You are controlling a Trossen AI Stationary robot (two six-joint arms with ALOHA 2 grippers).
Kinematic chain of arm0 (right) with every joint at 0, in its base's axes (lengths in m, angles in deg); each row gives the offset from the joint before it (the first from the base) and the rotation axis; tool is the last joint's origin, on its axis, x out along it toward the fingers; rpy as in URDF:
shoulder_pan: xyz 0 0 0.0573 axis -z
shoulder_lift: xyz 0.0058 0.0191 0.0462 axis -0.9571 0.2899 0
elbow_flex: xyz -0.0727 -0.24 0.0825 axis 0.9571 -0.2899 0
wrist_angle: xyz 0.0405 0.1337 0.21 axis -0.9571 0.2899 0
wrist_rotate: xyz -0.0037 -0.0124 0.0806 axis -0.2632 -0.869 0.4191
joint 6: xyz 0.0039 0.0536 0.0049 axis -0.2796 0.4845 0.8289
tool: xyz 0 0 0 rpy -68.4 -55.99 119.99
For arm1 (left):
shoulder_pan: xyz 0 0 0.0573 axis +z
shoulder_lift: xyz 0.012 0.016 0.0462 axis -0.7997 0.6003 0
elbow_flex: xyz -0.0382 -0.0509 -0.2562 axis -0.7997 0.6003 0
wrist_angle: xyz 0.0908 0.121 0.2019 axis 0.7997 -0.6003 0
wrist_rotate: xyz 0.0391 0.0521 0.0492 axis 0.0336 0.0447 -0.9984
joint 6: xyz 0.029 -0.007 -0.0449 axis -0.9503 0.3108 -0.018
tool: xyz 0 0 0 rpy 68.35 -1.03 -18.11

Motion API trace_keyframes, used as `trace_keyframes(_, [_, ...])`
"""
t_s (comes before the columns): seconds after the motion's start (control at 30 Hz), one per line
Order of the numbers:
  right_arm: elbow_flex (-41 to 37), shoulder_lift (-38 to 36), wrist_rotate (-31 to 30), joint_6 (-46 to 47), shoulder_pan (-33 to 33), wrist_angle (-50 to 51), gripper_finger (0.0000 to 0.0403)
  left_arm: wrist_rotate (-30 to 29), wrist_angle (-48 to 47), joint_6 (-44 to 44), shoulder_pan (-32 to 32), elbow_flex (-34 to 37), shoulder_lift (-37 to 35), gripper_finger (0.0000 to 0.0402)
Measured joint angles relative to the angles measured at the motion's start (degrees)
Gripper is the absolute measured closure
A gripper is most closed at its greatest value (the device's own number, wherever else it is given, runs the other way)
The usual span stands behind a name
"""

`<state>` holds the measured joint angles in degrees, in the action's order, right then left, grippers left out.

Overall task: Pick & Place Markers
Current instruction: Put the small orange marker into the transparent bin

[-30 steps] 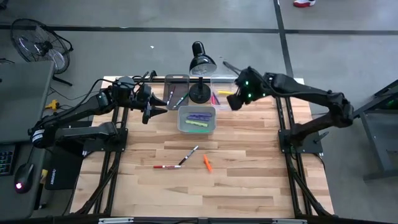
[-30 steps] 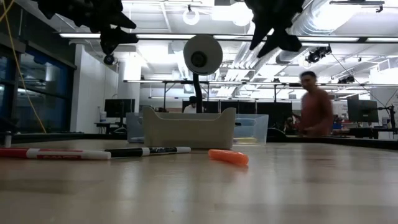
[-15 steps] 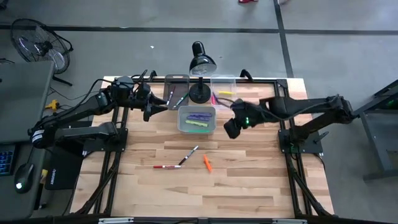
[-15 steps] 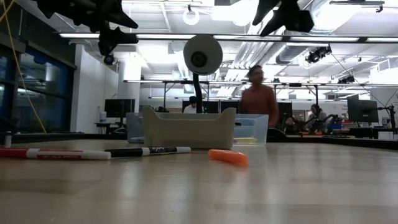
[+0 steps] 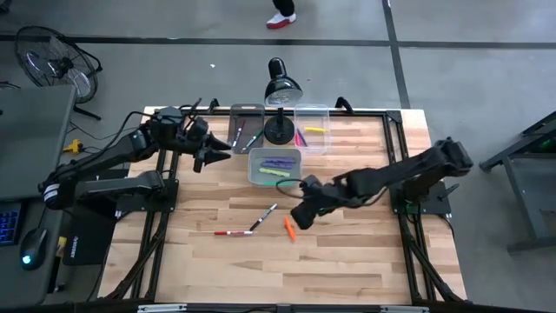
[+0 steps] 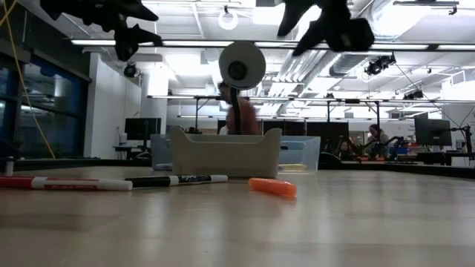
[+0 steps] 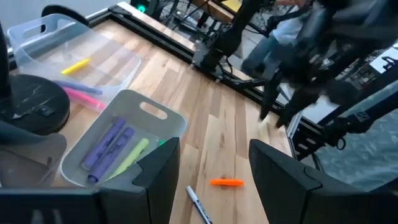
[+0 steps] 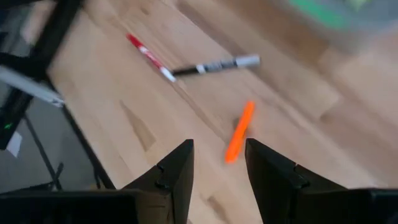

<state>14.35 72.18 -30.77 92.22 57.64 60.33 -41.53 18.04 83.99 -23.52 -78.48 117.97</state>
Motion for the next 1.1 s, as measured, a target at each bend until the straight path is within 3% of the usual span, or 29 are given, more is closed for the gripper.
trace_keyframes(0.17, [0.0,6.52,3.93,6.48,0.02,-2.58,0.027,3.34,-0.09,-0.37,0.0,0.0,-1.48,0.0211])
trace_keyframes(0.47, [0.0,16.57,10.32,5.63,0.93,-6.27,0.027,8.81,-1.37,-2.21,0.0,0.0,-4.63,0.0211])
trace_keyframes(0.73, [2.78,19.64,9.98,4.96,0.99,-7.88,0.027,8.97,-10.55,-6.4,0.0,0.0,-6.4,0.0211])
trace_keyframes(1.1, [12.59,26.22,10.89,4.83,2.53,2.32,0.0301,10.42,-14.43,-8.15,0.0,0.0,-10.77,0.0211])
